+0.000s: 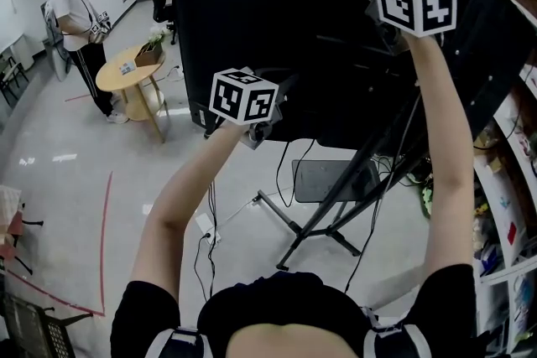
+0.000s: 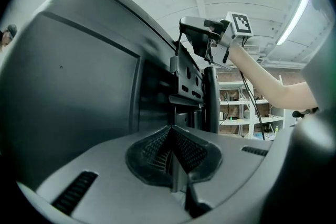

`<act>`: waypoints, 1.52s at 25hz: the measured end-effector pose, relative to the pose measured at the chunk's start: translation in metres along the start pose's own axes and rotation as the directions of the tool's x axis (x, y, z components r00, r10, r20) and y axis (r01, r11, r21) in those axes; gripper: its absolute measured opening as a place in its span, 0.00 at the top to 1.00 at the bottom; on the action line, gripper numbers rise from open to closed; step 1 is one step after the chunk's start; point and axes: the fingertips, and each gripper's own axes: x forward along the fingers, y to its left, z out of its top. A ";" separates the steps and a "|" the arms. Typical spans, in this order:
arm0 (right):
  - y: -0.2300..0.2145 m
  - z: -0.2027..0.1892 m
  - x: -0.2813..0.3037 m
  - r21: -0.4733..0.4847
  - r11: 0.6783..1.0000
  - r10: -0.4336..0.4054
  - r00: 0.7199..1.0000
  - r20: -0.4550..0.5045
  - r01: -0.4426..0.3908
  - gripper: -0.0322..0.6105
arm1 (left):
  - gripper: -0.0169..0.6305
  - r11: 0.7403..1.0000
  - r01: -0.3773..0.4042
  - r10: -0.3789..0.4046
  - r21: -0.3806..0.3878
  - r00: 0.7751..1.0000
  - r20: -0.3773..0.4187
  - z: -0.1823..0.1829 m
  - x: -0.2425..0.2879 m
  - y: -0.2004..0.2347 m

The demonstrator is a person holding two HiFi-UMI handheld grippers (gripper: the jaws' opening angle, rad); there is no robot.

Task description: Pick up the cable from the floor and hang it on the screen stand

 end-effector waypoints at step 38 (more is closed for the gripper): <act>0.164 -0.007 -0.222 -0.210 0.968 -0.132 0.990 0.043 0.138 0.66 | 0.97 0.993 0.114 -0.116 -0.041 0.992 -0.052 -0.117 -0.095 -0.179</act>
